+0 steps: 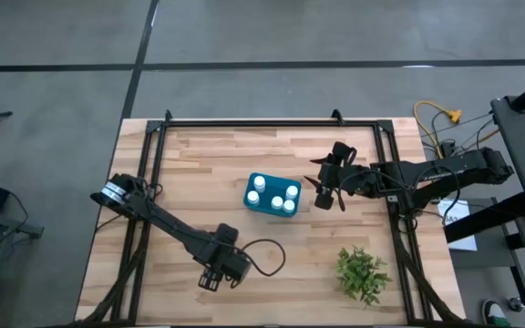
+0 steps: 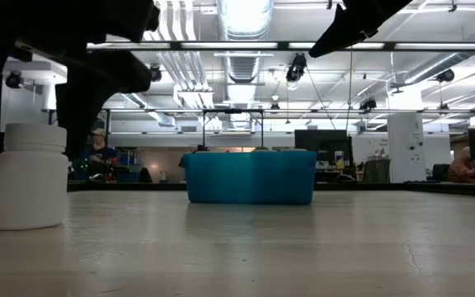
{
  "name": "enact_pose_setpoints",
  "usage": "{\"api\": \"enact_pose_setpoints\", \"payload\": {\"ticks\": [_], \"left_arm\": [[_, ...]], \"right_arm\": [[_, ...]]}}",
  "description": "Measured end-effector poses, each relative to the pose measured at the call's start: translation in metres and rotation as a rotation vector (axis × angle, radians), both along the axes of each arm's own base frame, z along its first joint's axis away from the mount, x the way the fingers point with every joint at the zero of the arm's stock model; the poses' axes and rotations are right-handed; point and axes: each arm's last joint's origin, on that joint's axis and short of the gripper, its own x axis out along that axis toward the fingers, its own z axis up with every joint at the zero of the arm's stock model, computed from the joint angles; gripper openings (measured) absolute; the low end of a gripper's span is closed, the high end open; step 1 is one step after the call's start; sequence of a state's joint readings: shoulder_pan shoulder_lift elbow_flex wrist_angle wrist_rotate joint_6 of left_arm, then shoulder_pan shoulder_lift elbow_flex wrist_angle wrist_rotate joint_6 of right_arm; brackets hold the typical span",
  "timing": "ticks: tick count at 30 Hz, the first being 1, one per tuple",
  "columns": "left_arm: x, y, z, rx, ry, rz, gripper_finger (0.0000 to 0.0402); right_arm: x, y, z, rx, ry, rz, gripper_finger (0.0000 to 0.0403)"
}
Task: Pick and place pill bottles into a basket
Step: Put the white pill bottle into the blue bin
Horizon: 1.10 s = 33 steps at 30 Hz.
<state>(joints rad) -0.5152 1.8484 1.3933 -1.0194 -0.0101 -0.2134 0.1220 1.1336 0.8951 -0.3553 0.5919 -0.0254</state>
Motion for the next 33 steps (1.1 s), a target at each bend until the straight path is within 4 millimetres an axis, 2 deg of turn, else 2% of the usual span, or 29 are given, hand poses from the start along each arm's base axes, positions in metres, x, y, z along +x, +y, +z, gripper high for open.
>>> {"api": "enact_pose_setpoints", "payload": {"ticks": [14, 18, 23, 33], "left_arm": [[-0.001, 0.001, -0.015, -0.009, -0.031, 0.017, 0.0252], [-0.005, 0.003, -0.023, 0.007, -0.006, 0.017, 0.0227], [-0.006, 0.004, -0.024, 0.009, -0.003, 0.017, 0.0160], [-0.005, 0.004, -0.024, 0.012, -0.005, -0.016, 0.0158]], "right_arm": [[0.000, 0.000, 0.000, 0.004, -0.002, -0.003, 0.0226], [0.000, 0.000, 0.000, 0.005, -0.004, -0.004, 0.0226], [0.000, 0.000, 0.000, 0.005, -0.005, -0.004, 0.0226], [0.000, 0.000, 0.000, 0.011, -0.009, -0.008, 0.0226]]}}
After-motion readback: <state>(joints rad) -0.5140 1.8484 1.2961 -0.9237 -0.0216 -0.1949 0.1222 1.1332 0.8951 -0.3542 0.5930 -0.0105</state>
